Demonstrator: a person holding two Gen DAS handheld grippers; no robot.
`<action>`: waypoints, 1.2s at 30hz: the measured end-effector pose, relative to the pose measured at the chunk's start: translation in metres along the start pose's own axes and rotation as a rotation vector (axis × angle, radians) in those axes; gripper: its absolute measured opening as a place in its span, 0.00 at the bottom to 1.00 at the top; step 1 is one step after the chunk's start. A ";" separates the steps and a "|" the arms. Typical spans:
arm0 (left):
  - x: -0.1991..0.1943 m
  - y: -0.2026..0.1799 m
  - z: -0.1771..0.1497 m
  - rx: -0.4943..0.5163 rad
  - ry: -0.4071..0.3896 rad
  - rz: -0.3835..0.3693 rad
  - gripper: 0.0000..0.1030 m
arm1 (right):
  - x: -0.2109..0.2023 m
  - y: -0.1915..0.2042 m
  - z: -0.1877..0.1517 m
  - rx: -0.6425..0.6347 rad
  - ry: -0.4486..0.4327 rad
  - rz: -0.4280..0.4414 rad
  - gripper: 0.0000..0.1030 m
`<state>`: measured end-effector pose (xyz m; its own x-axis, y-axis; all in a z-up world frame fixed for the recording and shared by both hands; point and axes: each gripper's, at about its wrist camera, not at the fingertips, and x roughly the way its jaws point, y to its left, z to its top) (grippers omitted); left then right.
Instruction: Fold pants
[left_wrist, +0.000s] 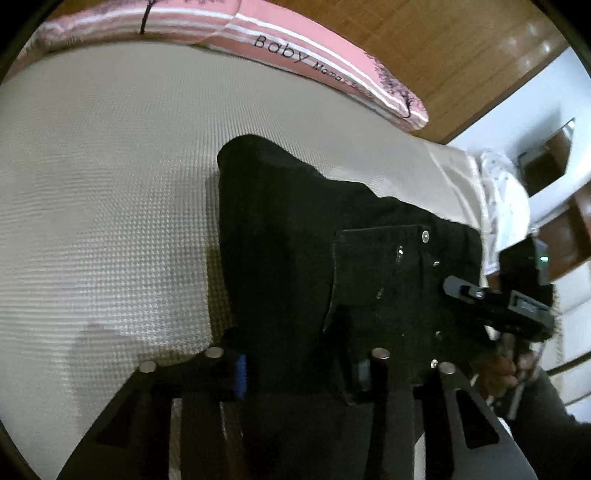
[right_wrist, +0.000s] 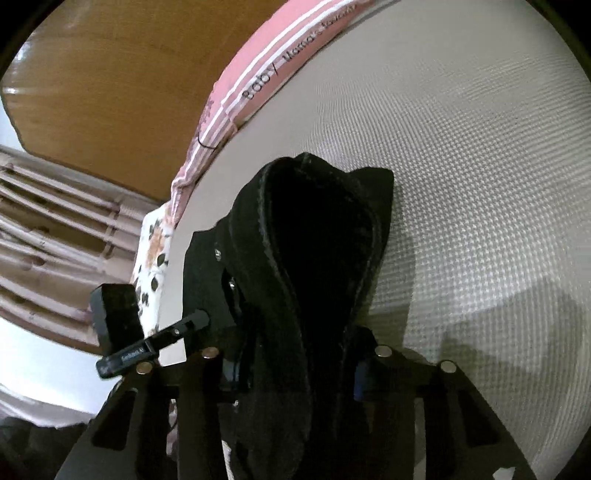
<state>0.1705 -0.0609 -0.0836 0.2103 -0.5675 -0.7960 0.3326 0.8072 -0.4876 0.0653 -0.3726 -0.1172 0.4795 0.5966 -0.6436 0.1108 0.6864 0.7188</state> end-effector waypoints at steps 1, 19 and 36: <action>-0.002 -0.002 0.000 0.004 -0.005 0.018 0.33 | -0.001 0.006 -0.001 0.004 -0.013 -0.012 0.34; -0.064 0.056 0.035 -0.016 -0.129 0.173 0.24 | 0.067 0.100 0.040 0.000 0.022 0.027 0.27; -0.049 0.138 0.135 -0.015 -0.180 0.258 0.24 | 0.162 0.154 0.141 -0.062 0.010 -0.009 0.27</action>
<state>0.3304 0.0564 -0.0633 0.4457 -0.3625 -0.8185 0.2342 0.9297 -0.2842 0.2830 -0.2291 -0.0741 0.4695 0.5942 -0.6531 0.0608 0.7162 0.6953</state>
